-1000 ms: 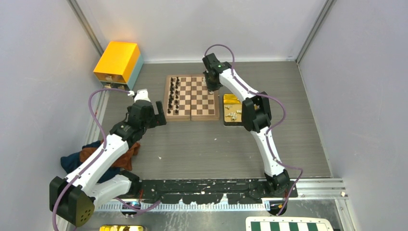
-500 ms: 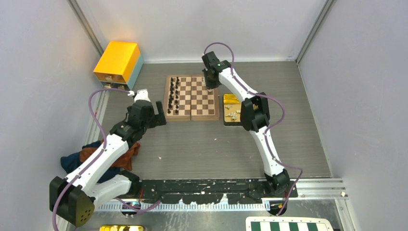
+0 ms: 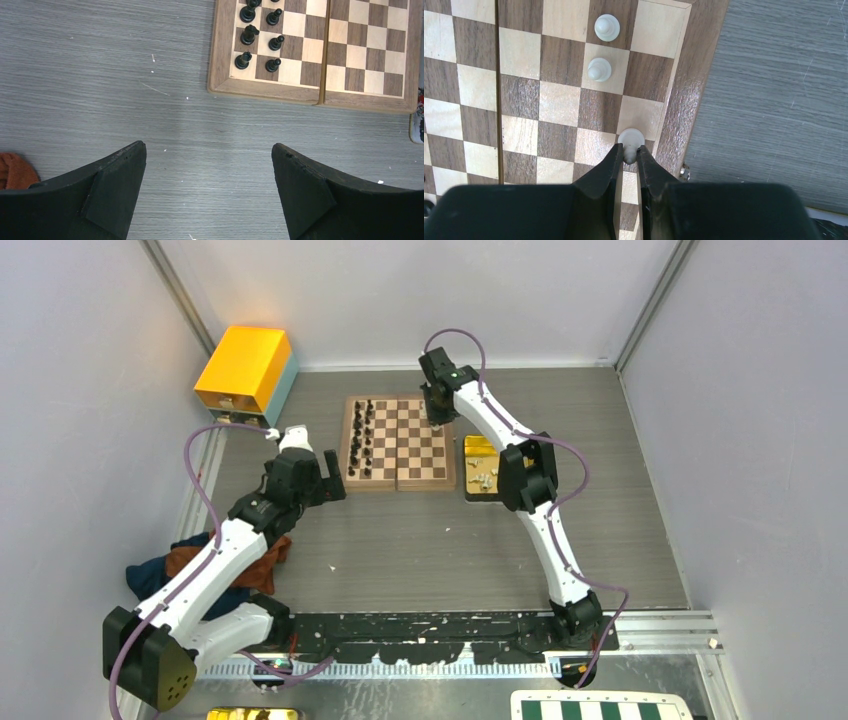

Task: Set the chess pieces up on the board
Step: Place the chess piece on the chessboard.

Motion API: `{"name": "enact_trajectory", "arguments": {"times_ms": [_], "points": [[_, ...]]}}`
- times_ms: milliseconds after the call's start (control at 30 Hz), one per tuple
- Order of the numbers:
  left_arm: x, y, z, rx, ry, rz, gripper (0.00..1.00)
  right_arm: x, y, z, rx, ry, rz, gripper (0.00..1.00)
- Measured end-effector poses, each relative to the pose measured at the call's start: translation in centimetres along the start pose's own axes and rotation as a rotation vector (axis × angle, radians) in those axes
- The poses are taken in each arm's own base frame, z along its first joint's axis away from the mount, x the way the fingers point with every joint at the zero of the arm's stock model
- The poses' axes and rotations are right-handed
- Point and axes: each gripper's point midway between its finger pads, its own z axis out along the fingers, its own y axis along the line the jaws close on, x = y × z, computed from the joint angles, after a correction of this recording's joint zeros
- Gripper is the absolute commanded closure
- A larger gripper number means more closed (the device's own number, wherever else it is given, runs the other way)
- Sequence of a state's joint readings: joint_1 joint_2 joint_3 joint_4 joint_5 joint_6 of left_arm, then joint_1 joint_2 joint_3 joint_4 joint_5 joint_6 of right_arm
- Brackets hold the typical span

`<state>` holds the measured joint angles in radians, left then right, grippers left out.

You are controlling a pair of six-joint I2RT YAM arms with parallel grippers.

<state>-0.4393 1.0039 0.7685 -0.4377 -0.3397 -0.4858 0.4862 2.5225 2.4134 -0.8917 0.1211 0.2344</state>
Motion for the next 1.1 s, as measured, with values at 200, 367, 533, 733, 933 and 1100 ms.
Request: {"name": "enact_trajectory", "arguments": {"times_ms": [200, 367, 533, 733, 933, 1100], "points": [[0.0, 0.0, 0.0, 0.0, 0.0, 0.0, 0.03, -0.4, -0.1, 0.2, 0.0, -0.007, 0.008, 0.92], [0.0, 0.0, 0.0, 0.0, 0.0, 0.001, 0.03, -0.6, -0.2, 0.3, 0.001, -0.012, 0.011, 0.92], [0.0, 0.0, 0.0, 0.0, 0.0, 0.001, 0.03, -0.8, -0.3, 0.4, 0.002, -0.015, 0.016, 0.91], [0.0, 0.0, 0.0, 0.0, 0.001, 0.001, 0.03, -1.0, -0.7, 0.6, 0.005, -0.02, 0.023, 0.9], [0.2, 0.0, 0.2, -0.003, 0.007, 0.004, 0.03, -1.1, -0.8, 0.6, 0.005, -0.021, 0.026, 0.89], [0.2, 0.0, 0.2, -0.003, 0.008, 0.004, 0.02, -1.1, -0.7, 0.7, 0.003, -0.021, 0.026, 0.88]]}}
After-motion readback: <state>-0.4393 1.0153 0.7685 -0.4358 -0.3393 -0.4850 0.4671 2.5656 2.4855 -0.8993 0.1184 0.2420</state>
